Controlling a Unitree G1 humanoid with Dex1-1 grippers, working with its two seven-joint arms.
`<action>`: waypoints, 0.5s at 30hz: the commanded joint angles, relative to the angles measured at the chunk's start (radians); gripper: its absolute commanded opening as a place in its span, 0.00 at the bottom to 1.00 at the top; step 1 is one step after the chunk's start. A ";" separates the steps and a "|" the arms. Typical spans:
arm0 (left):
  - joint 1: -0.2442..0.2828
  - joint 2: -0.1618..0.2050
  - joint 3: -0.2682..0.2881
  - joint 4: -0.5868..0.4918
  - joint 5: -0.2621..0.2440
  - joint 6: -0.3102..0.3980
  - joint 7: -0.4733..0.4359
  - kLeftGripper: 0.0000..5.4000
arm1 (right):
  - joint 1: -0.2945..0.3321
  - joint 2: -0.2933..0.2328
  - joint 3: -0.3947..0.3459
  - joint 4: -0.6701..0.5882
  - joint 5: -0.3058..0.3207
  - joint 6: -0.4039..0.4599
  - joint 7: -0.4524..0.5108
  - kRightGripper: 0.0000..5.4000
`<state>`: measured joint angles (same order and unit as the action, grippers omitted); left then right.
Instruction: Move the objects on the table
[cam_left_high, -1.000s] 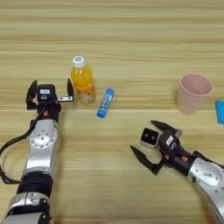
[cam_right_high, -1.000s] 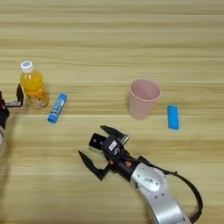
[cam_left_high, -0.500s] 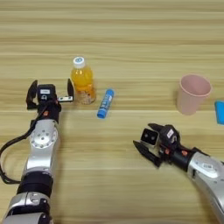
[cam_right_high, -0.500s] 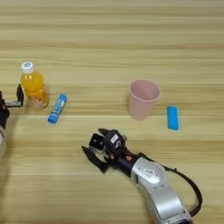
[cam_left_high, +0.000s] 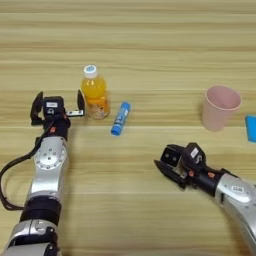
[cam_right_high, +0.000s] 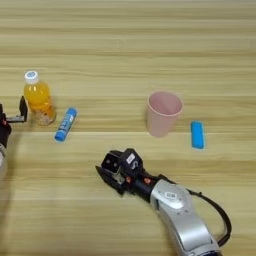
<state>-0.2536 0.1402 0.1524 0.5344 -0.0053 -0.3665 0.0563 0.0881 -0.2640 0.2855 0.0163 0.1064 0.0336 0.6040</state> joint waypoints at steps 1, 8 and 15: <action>0.002 0.002 -0.003 0.003 0.008 0.006 0.004 1.00 | 0.040 -0.018 0.011 0.017 -0.010 0.003 0.016 0.52; 0.003 0.003 -0.005 0.005 0.011 0.007 0.005 1.00 | 0.073 -0.003 -0.052 -0.117 0.072 -0.089 0.024 0.51; 0.001 0.003 -0.005 0.009 0.012 0.008 0.005 1.00 | 0.096 0.027 -0.120 -0.256 0.183 -0.151 0.005 0.46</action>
<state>-0.2536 0.1397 0.1518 0.5362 -0.0031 -0.3668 0.0571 0.1767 -0.2426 0.1908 -0.2019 0.2644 -0.0968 0.6187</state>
